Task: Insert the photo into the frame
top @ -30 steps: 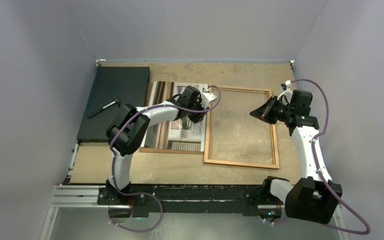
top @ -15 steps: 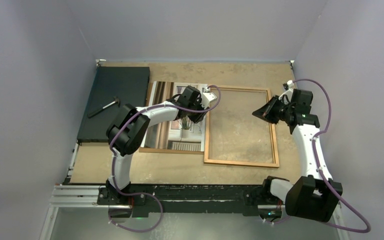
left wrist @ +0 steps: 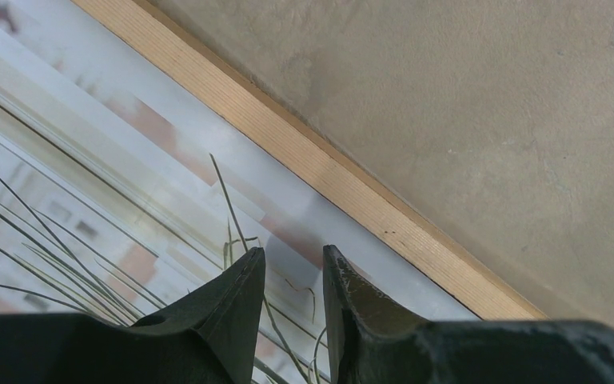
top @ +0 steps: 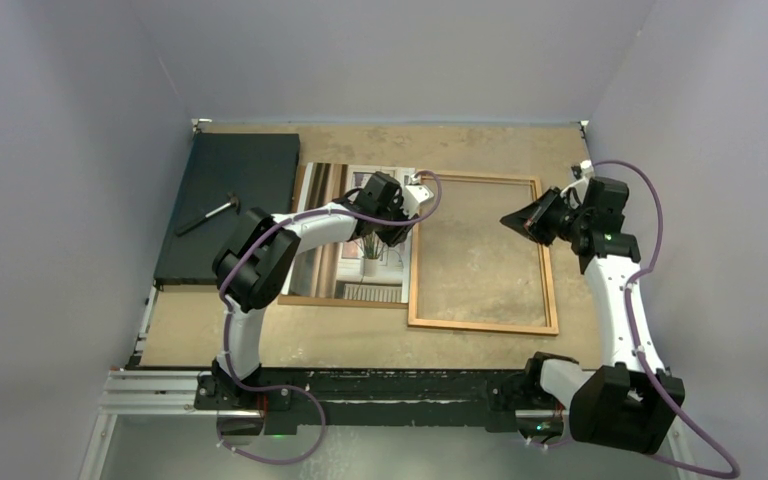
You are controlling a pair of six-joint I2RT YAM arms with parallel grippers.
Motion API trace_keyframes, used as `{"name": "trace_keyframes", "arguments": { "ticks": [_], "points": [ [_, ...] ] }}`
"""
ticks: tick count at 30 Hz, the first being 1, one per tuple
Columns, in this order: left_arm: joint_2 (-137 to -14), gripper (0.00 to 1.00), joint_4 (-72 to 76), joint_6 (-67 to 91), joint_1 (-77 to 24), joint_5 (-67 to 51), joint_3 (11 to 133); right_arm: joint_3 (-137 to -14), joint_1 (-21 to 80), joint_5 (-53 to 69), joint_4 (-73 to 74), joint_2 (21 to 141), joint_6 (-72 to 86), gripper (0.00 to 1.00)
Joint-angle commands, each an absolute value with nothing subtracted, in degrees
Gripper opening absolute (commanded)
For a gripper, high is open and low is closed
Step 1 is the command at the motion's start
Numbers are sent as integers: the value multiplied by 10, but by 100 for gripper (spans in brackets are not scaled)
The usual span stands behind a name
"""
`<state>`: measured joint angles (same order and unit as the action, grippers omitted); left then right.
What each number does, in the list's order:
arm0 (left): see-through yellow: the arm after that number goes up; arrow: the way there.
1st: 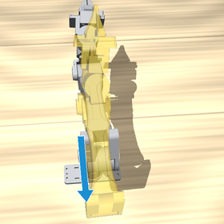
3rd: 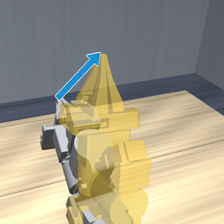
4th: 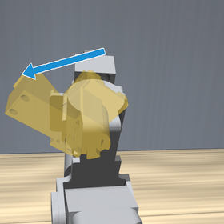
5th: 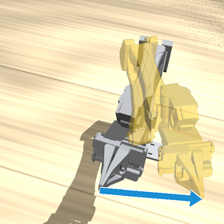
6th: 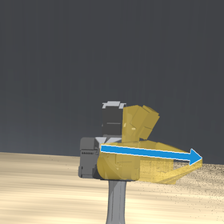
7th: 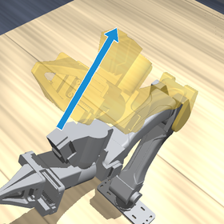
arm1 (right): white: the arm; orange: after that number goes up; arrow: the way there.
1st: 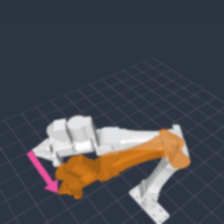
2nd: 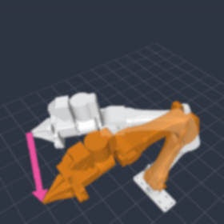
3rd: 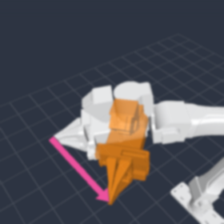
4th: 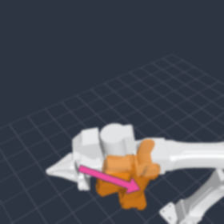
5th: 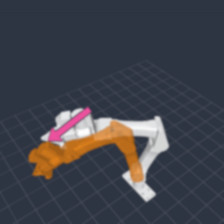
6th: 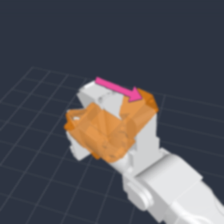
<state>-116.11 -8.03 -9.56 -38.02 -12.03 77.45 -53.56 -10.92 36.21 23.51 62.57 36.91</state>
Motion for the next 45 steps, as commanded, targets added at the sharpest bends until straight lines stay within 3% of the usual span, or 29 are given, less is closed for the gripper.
{"name": "trace_keyframes", "arguments": {
  "ticks": [1,29,37,45],
  "points": [
    [-1143,31,-59,-91,-382,-132,771,-534,-107,383,213,601,418,0],
    [-1142,30,-62,-91,-372,-127,774,-503,-83,378,229,616,329,0],
    [-1138,29,-81,-82,-353,-139,789,-549,-83,353,239,652,281,0],
    [-1169,57,-132,-12,-344,-203,849,-617,-83,319,255,638,296,0]
  ]
}}
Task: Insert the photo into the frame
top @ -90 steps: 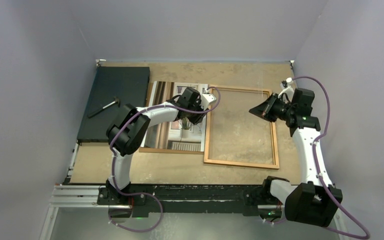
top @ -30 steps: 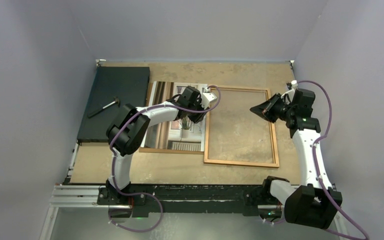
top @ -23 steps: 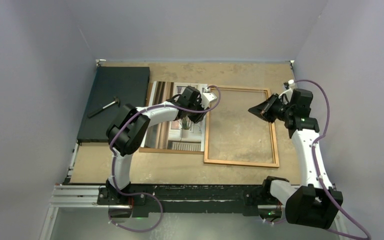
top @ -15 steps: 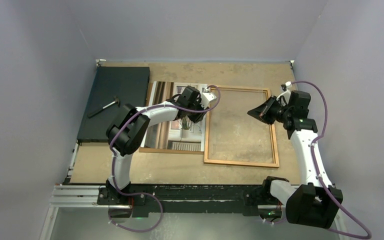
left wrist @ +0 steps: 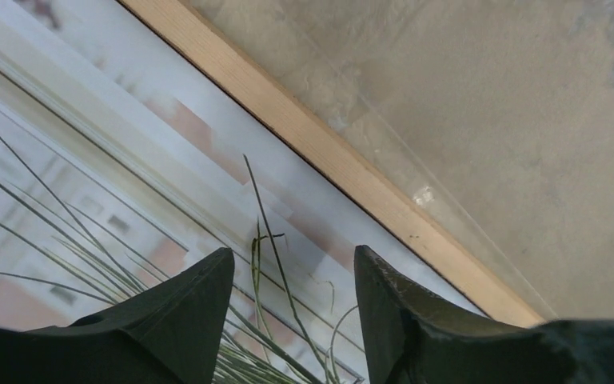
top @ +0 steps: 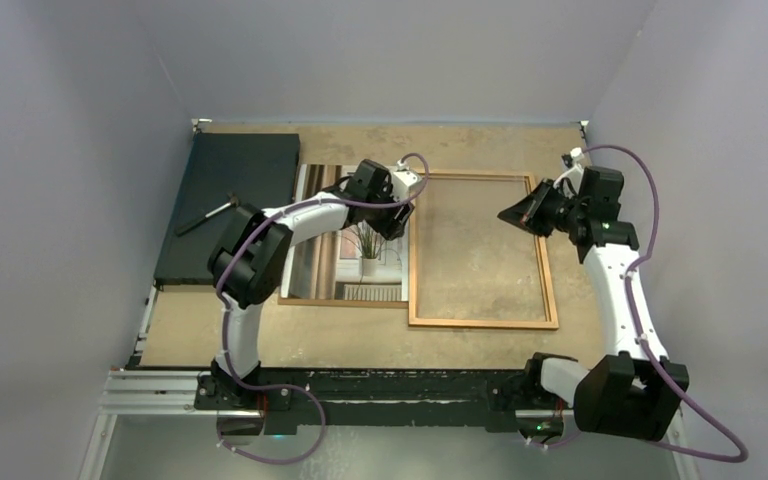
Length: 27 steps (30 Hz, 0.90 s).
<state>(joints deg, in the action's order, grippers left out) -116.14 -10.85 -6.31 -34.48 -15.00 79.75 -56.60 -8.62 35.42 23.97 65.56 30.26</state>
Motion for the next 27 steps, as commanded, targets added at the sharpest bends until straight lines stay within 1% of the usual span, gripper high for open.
{"name": "trace_keyframes", "arguments": {
  "ticks": [1,5,9,13,15,17,21,22,25,27],
  "points": [
    [-1180,58,-139,4,-344,-210,863,-627,-83,304,265,632,296,0],
    [-1221,61,-147,61,-346,-213,903,-657,-83,241,309,614,289,0],
    [-1250,62,-151,80,-361,-218,928,-672,-84,191,322,591,291,0],
    [-1265,59,-155,81,-384,-189,946,-701,-84,180,342,590,289,0],
    [-1278,56,-164,85,-390,-167,958,-705,-84,185,342,588,292,0],
    [-1286,52,-166,91,-391,-153,962,-703,-84,193,342,586,293,0],
    [-1291,32,-173,92,-397,-142,971,-700,-84,195,337,578,296,0],
    [-1291,29,-173,90,-401,-136,971,-700,-84,197,334,576,298,0],
    [-1284,24,-173,86,-412,-107,975,-703,-84,194,331,567,303,0],
    [-1282,17,-175,83,-418,-86,982,-706,-84,191,330,559,304,0]
  ]
}}
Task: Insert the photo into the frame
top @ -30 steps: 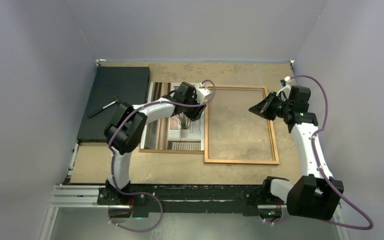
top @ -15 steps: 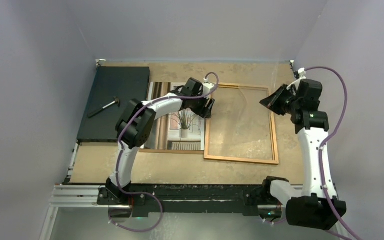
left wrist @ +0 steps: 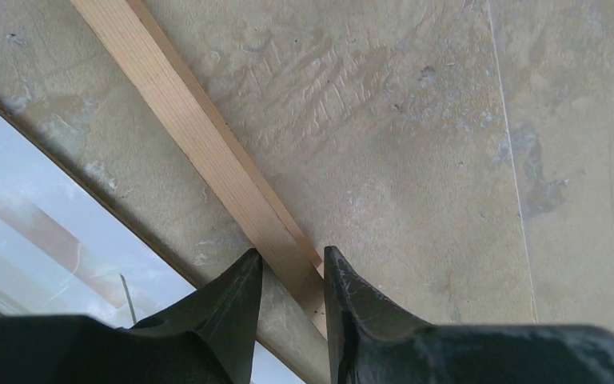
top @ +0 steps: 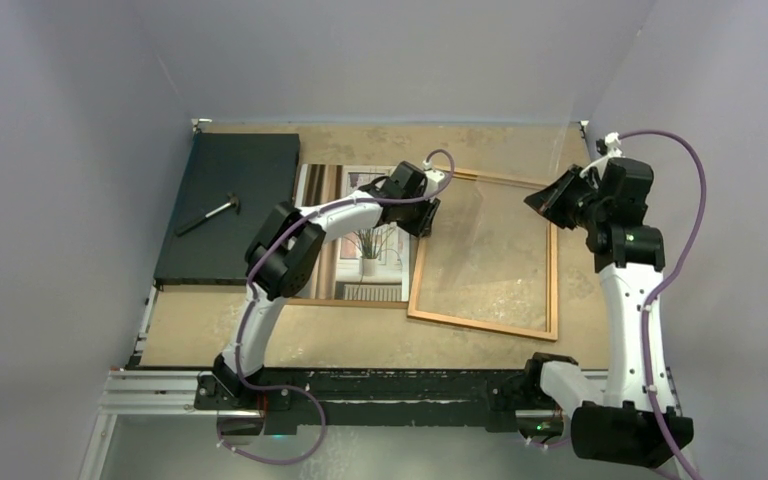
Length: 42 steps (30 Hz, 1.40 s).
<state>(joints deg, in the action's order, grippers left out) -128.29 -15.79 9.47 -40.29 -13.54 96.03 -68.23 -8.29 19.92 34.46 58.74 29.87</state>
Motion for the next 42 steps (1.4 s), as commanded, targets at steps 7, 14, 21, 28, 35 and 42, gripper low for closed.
{"name": "trace_keyframes", "arguments": {
  "ticks": [7,14,21,28,35,42],
  "points": [
    [-1259,0,-219,83,-427,-65,1065,-720,-84,196,335,551,309,0],
    [-1207,0,-254,96,-426,-54,1051,-725,-84,220,330,548,316,0],
    [-1167,0,-234,167,-412,-124,998,-731,-84,232,322,554,326,0],
    [-1181,0,-193,248,-438,-189,1007,-773,-84,205,358,553,310,0],
    [-1186,0,-178,269,-438,-189,990,-776,-84,210,360,554,306,0],
    [-1128,0,-173,237,-361,-153,947,-753,-84,248,327,559,325,0]
  ]
}}
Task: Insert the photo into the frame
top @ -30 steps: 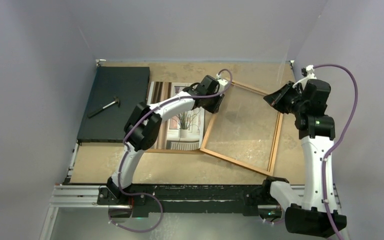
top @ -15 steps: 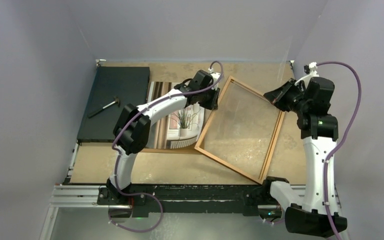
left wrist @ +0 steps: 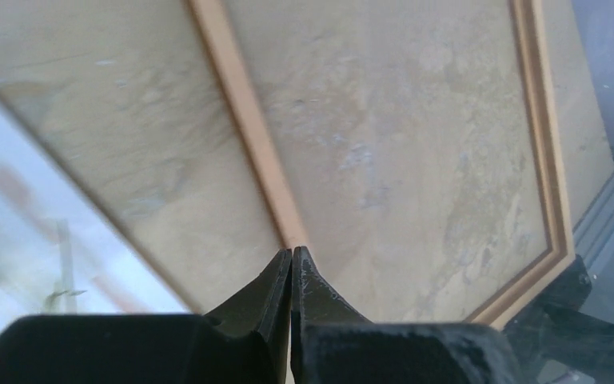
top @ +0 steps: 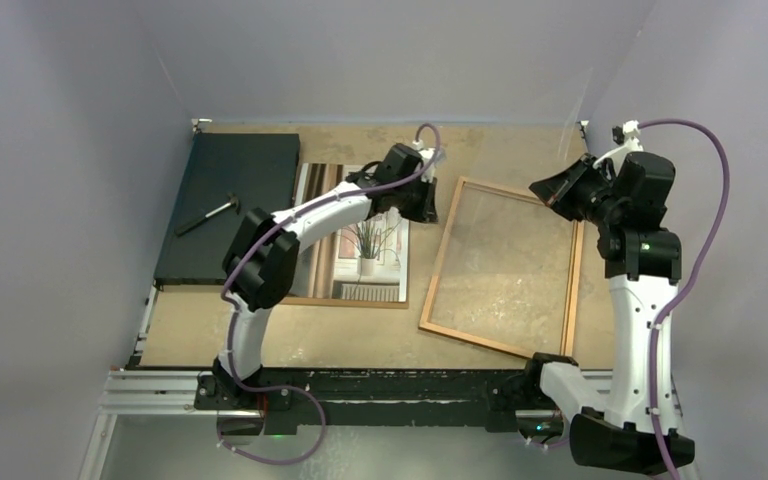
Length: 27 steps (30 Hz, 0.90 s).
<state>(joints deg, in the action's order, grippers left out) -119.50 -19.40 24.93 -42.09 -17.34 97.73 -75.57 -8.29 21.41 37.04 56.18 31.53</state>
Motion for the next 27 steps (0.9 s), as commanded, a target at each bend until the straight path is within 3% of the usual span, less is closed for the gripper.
{"name": "trace_keyframes", "arguments": {
  "ticks": [1,5,9,10,16,27],
  "points": [
    [-1117,0,-169,232,-347,-153,932,-751,-84,250,325,560,328,0],
    [-1111,3,-162,218,-330,-190,890,-763,-84,223,332,560,333,0],
    [-1116,39,-111,224,-380,-197,864,-804,-84,179,357,554,335,0],
    [-1125,43,-112,219,-397,-191,872,-816,-84,157,363,550,335,0],
    [-1192,46,-117,211,-456,-166,918,-862,-84,76,398,533,332,0],
    [-1257,46,-120,175,-474,-47,950,-843,-84,87,393,523,326,0]
  ]
}}
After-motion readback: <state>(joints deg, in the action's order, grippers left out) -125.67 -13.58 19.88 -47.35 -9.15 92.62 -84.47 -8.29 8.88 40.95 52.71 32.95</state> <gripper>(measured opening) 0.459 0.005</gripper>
